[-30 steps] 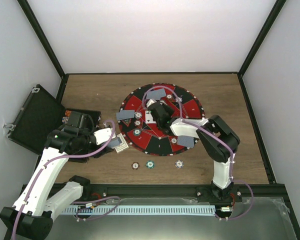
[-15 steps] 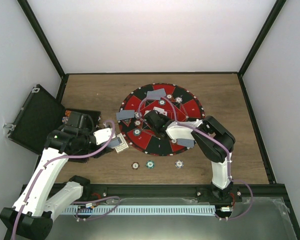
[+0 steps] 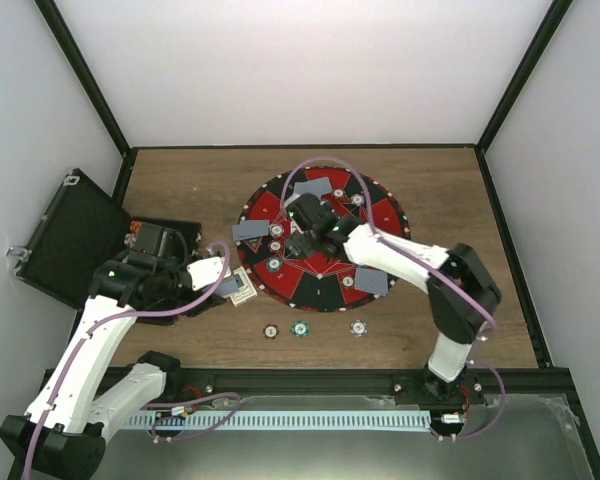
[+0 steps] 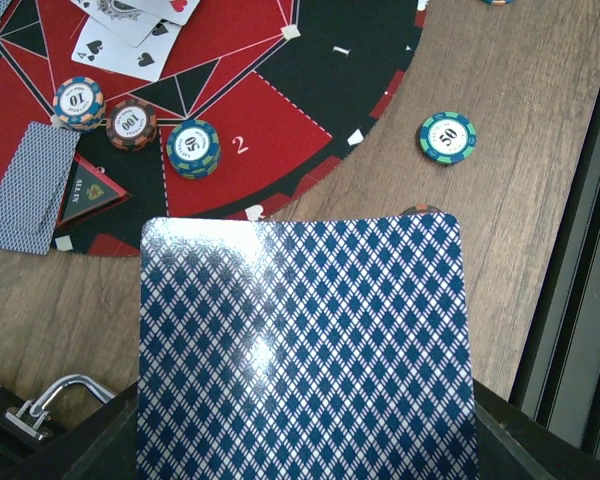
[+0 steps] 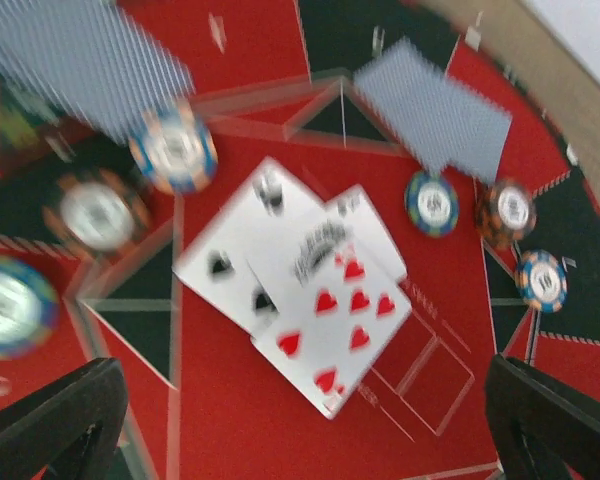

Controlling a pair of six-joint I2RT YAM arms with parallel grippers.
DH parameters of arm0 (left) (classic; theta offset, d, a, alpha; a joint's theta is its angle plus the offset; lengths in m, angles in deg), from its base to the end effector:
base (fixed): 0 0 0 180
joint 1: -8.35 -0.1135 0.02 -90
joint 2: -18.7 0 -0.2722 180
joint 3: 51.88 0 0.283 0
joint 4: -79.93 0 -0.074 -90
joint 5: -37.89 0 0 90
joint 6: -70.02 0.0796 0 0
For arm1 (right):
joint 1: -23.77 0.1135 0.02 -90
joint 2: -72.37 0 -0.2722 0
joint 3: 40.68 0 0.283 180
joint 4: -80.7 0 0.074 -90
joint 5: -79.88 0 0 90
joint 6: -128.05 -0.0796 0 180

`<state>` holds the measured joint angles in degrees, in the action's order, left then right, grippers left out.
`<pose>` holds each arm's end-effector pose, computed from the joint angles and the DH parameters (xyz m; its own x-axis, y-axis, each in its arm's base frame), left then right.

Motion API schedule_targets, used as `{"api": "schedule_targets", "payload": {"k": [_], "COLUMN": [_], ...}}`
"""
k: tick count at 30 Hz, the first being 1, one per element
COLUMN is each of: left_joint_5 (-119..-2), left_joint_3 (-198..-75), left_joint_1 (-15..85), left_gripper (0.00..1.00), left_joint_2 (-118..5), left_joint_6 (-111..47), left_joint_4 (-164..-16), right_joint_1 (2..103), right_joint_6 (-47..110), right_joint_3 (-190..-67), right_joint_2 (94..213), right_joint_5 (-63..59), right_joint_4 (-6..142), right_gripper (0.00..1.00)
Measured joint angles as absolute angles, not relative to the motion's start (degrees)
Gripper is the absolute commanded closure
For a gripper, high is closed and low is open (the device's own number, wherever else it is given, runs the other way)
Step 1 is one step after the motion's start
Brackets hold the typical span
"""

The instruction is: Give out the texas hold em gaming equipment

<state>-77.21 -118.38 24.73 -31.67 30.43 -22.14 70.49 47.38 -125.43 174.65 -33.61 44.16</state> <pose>0.1702 -0.0852 0.2730 -0.1938 0.7844 -0.5892 0.9369 0.3261 0.1259 0.3206 0.2942 0.1752 -0.4655 -0.7112 -0.5267 -0.5906 0.6929 -0.4136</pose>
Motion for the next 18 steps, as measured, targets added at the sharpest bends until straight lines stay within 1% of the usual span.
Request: {"api": "schedule_targets", "payload": {"k": [4, 8, 11, 14, 18], "left_joint_5": [-77.2, -77.2, -77.3, -77.5, -77.6], "left_joint_3": [-118.4, -118.5, -118.9, -119.2, -119.2], "left_joint_1": [24.7, 24.7, 24.7, 24.7, 24.7], "left_gripper": [0.95, 0.95, 0.95, 0.95, 0.95], "left_joint_2": [-31.7, -31.7, -31.7, -31.7, -31.7], "left_joint_6": [30.4, 30.4, 30.4, 30.4, 30.4], "left_joint_4": [-22.1, -22.1, -22.1, -22.2, -22.1], "right_joint_1": [69.0, 65.5, 63.9, 64.5, 66.8], "right_joint_6": [38.1, 27.1, 20.1, 12.8, 4.3], "right_joint_3": [-129.8, -131.7, -131.6, -127.8, -121.8], "right_joint_2": [167.1, 159.8, 158.4, 158.4, 158.7], "right_joint_5": [-23.5, -7.6, 3.7, 13.9, 22.1], "right_joint_4": [42.8, 44.0, 45.5, 49.5, 52.8], "right_gripper": [0.00, 0.00, 0.00, 0.03, 0.08]}}
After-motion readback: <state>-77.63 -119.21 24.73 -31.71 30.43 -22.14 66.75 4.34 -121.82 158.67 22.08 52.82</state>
